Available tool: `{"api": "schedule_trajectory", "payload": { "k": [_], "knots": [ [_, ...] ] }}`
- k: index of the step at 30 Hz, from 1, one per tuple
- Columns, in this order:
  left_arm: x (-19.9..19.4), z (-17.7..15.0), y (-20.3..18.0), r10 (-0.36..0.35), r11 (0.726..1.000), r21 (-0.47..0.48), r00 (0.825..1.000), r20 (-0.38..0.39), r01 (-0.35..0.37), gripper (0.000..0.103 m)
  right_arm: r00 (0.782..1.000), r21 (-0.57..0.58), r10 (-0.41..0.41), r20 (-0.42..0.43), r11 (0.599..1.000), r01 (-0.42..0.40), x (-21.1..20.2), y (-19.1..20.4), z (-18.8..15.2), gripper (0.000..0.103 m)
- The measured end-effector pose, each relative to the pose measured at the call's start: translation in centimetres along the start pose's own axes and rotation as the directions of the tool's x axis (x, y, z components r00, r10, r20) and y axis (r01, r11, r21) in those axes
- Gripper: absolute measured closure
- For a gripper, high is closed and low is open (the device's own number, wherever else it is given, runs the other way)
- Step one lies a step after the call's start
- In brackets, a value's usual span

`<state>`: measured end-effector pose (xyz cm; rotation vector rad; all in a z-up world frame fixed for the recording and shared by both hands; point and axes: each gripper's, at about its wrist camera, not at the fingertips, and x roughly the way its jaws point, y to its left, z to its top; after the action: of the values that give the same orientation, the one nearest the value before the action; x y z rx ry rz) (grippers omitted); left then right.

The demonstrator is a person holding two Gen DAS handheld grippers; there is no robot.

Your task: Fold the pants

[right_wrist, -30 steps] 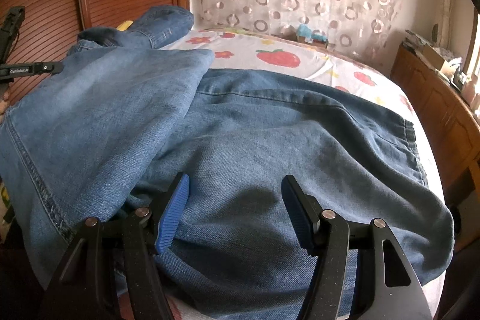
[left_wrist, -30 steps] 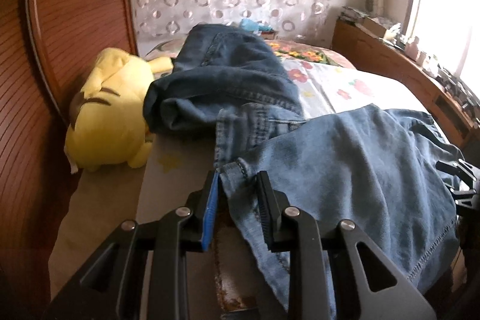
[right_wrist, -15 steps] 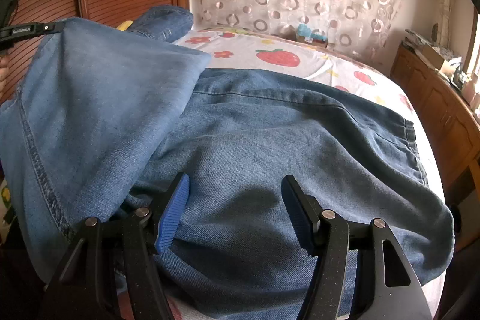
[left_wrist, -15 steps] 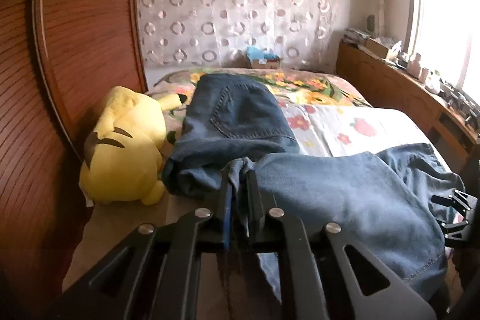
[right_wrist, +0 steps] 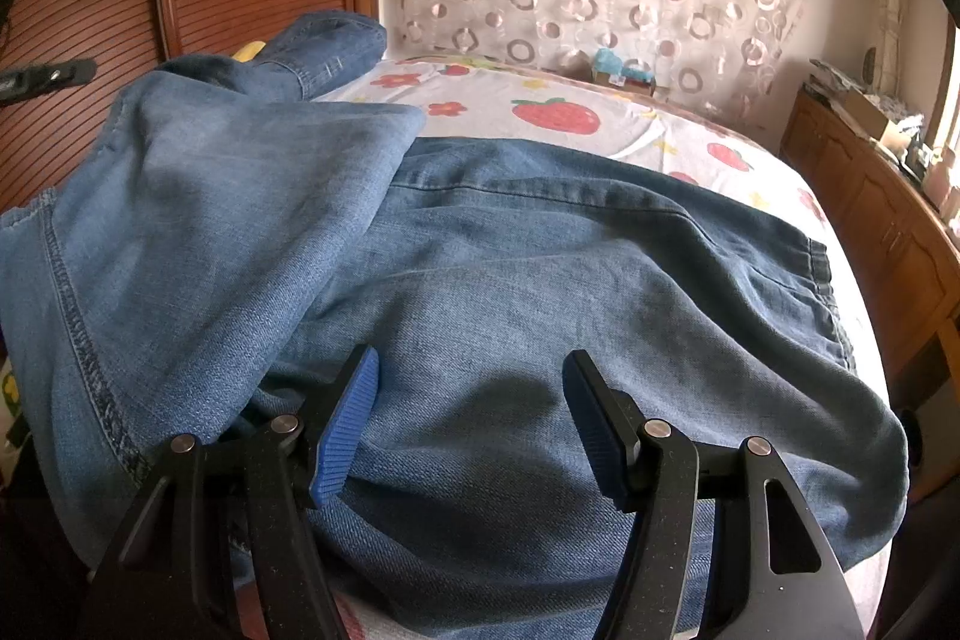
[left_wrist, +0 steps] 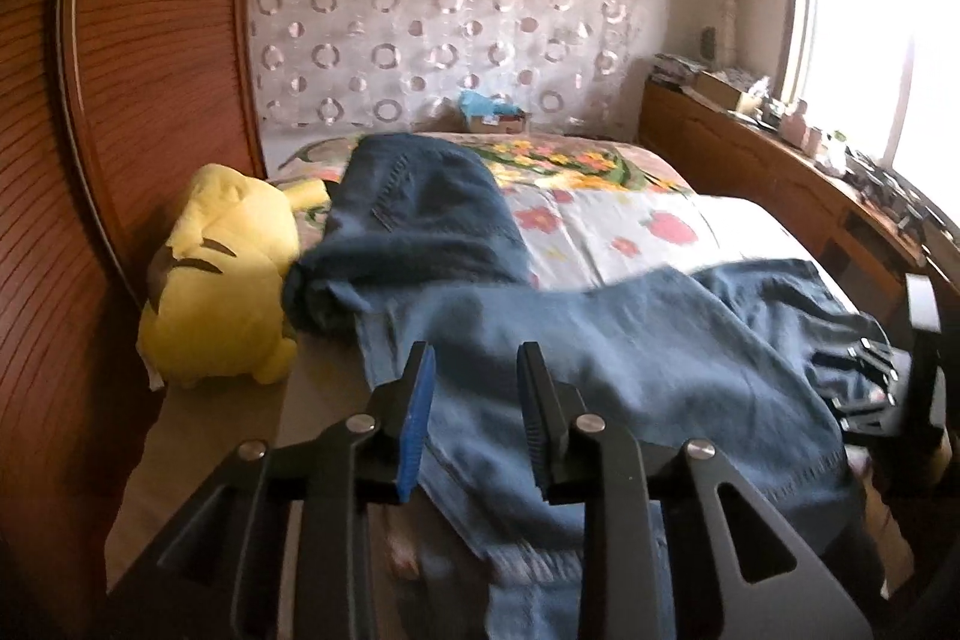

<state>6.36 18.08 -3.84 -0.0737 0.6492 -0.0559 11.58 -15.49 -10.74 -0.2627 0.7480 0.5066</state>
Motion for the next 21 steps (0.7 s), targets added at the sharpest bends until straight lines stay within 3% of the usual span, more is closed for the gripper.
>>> {"api": "schedule_trajectory", "payload": {
  "k": [5, 14, 21],
  "knots": [
    [0.3, -2.4, -1.2, -0.017, 1.0, -0.008, 0.999, -0.048, 0.016, 0.076, 1.0, 0.001, 0.001, 0.0, 1.0, -0.001, 0.0, 0.0, 0.0, 0.038],
    [1.3, -3.6, -4.8, -0.096, 0.995, -0.019, 0.994, -0.057, 0.095, 0.076, 1.0, 0.001, 0.002, -0.001, 1.0, -0.002, 0.0, 0.0, 0.0, 0.038],
    [3.7, -5.5, -6.8, -0.12, 0.993, -0.029, 0.986, -0.116, 0.118, 0.076, 1.0, 0.009, 0.013, -0.004, 1.0, -0.013, 0.0, -0.1, 0.1, 0.038]
  ]
}}
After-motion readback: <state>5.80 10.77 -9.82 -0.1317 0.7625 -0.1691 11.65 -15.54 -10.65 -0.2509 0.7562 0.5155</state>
